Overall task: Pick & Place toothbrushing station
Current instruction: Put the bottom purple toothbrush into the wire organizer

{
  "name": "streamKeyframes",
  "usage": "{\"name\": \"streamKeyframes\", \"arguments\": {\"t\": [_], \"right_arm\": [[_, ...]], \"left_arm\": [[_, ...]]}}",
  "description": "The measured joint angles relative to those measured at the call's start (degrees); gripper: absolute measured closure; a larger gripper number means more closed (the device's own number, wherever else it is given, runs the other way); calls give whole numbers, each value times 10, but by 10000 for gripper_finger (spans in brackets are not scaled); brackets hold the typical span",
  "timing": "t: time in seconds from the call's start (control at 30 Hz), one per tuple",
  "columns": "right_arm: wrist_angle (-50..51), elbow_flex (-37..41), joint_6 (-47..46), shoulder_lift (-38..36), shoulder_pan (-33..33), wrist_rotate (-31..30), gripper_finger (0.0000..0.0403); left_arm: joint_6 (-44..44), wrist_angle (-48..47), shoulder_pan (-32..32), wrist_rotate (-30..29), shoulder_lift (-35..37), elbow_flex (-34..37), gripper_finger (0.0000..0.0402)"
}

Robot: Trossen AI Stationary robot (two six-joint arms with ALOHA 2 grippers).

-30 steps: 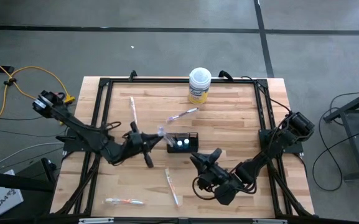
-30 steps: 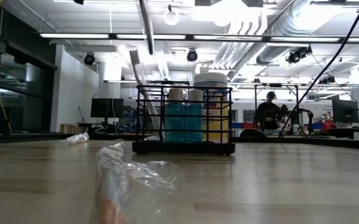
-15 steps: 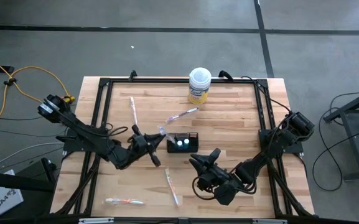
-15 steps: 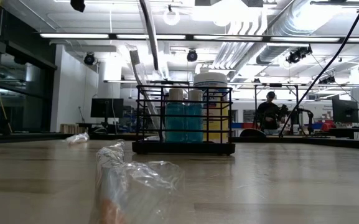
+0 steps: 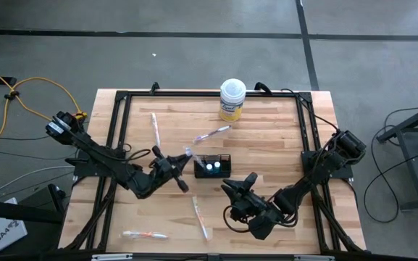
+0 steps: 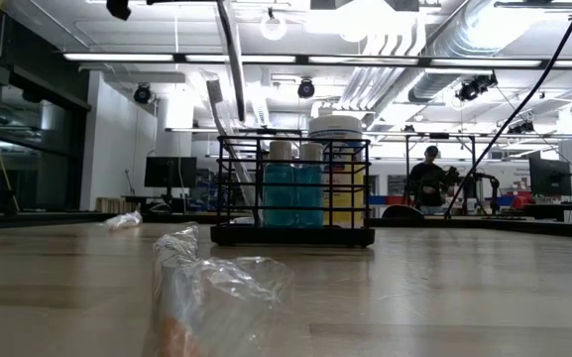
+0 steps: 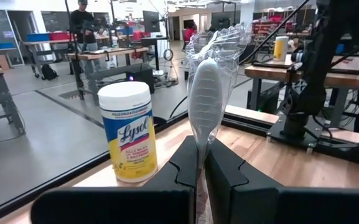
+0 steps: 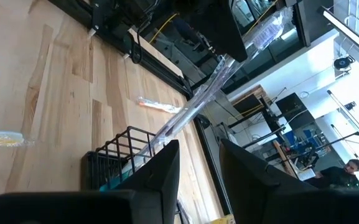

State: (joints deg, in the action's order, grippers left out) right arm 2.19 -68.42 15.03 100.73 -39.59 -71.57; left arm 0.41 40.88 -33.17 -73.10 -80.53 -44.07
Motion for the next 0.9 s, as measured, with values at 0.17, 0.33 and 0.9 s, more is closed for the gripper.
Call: {"name": "streamKeyframes", "arguments": {"t": [0.17, 0.33, 0.9], "right_arm": [[3, 0, 0, 0, 0, 0, 298], [3, 0, 0, 0, 0, 10, 298], [2, 0, 0, 0, 0, 16, 298]], "left_arm": [[0, -5, 5, -6, 0, 0, 398], [-40, -51, 21, -4, 0, 0, 398], [-112, -75, 36, 9, -48, 0, 398]]}}
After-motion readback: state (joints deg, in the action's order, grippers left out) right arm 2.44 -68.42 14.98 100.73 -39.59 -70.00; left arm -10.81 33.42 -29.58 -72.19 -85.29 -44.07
